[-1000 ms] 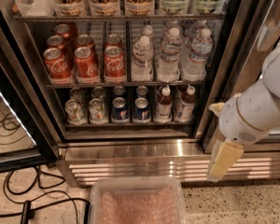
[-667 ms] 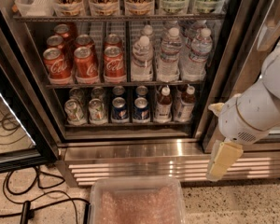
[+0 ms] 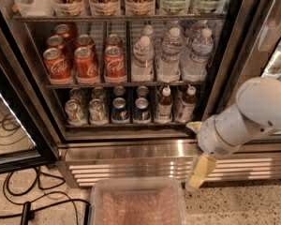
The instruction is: Pick pepsi can from bottom shelf of fridge
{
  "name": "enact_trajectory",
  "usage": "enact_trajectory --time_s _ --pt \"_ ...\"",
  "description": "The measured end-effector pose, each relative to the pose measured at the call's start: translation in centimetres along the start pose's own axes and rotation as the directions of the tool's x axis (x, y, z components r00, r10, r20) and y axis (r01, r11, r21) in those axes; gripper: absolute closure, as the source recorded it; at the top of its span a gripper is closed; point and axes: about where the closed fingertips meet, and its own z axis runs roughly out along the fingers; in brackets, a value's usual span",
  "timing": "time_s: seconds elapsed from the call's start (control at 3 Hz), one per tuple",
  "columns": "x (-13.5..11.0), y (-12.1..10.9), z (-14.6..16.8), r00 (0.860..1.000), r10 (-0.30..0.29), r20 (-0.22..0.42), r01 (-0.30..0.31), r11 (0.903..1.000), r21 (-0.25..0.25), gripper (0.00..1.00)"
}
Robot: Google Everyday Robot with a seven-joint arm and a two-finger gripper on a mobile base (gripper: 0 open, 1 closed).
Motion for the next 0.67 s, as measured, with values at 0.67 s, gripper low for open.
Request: enact_trajectory --time_s 0.67 --pt "-2.4 -5.3 9.1 0.984 -0.042 0.175 0.036 0.9986 0.038 0.00"
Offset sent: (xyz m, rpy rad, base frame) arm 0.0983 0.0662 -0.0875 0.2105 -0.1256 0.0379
